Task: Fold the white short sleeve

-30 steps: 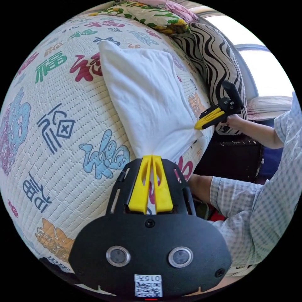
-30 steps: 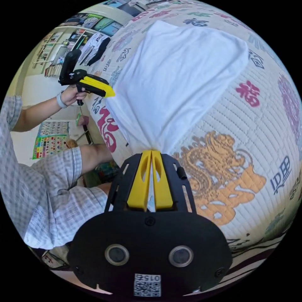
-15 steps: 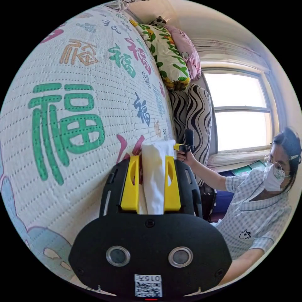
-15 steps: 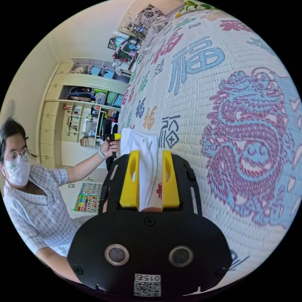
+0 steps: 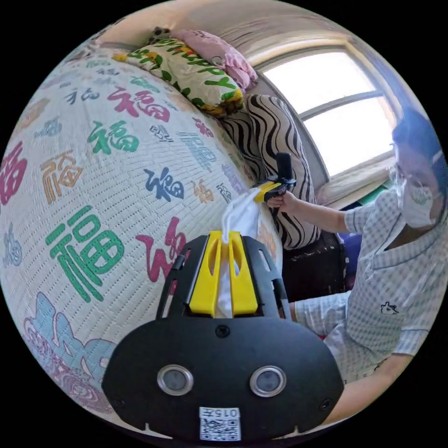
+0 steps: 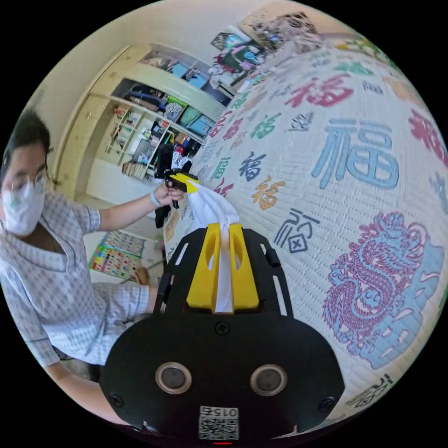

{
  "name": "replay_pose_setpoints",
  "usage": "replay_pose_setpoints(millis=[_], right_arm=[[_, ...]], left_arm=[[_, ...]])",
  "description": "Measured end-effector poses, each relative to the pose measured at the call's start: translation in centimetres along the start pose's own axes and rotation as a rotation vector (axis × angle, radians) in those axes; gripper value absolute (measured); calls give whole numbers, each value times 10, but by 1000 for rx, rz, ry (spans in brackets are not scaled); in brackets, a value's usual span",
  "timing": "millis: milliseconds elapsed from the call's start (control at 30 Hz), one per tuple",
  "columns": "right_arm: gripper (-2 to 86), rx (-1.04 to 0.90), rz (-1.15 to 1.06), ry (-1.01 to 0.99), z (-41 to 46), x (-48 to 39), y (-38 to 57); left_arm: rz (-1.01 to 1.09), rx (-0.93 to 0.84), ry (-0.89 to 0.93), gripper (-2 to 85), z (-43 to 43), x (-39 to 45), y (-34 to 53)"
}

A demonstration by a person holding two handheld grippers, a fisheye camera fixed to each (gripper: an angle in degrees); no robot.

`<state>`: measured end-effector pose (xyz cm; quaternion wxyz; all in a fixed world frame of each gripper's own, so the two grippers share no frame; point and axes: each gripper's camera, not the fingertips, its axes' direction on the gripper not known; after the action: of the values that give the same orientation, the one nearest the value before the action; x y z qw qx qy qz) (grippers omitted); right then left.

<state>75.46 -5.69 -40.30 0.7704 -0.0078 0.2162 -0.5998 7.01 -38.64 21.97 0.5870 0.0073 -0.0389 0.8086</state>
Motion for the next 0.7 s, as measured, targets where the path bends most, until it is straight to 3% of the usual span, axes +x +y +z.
replay_pose_setpoints(millis=[133,267,467,700], right_arm=[[30,-52,-192,107,3,-64,29],[32,-196,-270,193,39,-103,74],[39,-407,-202,273,117,-90,123],[52,-374,22,254,132,-66,151]], left_arm=[[188,-93,-100,0,4,88,39],[188,-172,-141,1,34,142,99],[64,-265,-206,7,92,161,164],[-22,-337,-228,47,114,188,183]])
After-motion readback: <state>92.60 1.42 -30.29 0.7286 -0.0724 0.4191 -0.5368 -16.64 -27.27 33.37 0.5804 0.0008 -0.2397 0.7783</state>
